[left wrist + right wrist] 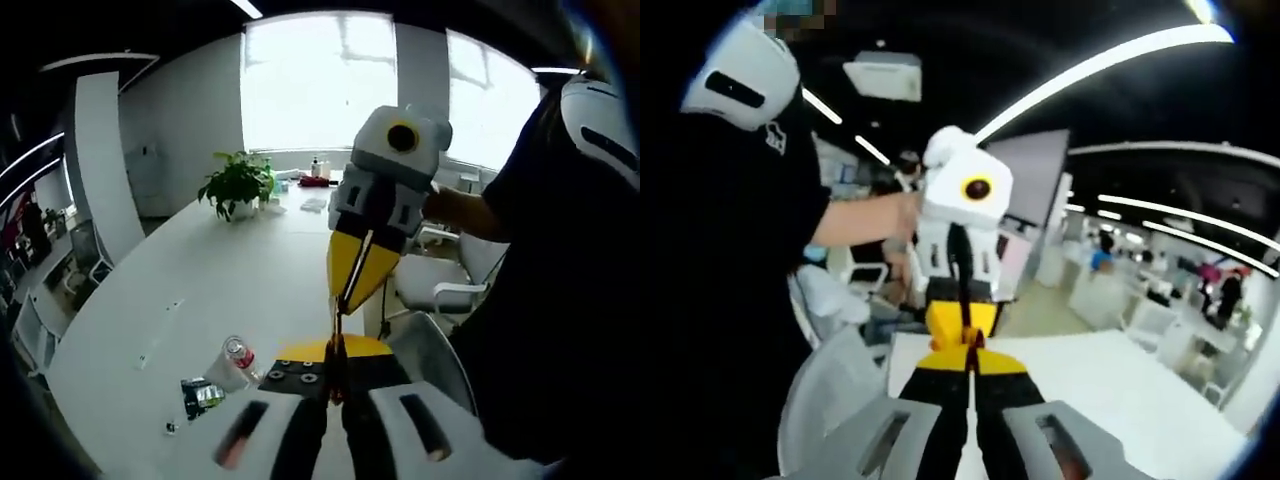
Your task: Arrange the skincare products in the storage area until every visible bottle or jar stands upright without overlapping.
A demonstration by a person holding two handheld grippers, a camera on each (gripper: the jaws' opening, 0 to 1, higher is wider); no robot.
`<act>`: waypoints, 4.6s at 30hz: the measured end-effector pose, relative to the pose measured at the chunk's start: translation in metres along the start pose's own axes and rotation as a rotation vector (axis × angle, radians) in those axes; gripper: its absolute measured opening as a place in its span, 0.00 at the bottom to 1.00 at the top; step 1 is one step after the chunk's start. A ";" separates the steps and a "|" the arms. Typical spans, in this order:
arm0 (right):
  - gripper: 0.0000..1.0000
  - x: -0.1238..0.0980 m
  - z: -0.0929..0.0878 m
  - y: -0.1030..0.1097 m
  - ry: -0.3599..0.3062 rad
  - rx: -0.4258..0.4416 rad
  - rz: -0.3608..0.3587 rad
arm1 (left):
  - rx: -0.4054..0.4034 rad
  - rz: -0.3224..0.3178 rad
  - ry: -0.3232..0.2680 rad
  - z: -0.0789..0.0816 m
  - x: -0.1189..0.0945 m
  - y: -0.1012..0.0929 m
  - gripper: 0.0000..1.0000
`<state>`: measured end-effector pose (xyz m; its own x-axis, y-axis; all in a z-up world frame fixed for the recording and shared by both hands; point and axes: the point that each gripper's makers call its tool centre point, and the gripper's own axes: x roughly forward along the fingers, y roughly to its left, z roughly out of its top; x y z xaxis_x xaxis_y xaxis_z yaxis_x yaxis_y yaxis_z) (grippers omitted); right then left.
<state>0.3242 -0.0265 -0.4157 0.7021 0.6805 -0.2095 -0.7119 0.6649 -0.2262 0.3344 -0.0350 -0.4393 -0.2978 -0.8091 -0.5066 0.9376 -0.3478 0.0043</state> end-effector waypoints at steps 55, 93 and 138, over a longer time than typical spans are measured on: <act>0.00 -0.002 -0.032 0.001 -0.131 0.320 -0.110 | -0.642 -0.096 -0.494 0.003 -0.022 0.011 0.04; 0.00 0.019 -0.009 0.029 -0.308 0.508 0.065 | -0.514 -0.182 -0.266 -0.033 -0.027 -0.028 0.04; 0.60 0.053 -0.075 0.017 -0.059 0.504 -0.098 | -0.946 -0.062 -0.434 -0.104 -0.017 0.015 0.01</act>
<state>0.3504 -0.0022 -0.5025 0.7739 0.6144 -0.1533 -0.5718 0.7821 0.2478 0.3720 0.0234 -0.5203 -0.2133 -0.9685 -0.1282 0.6203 -0.0329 -0.7837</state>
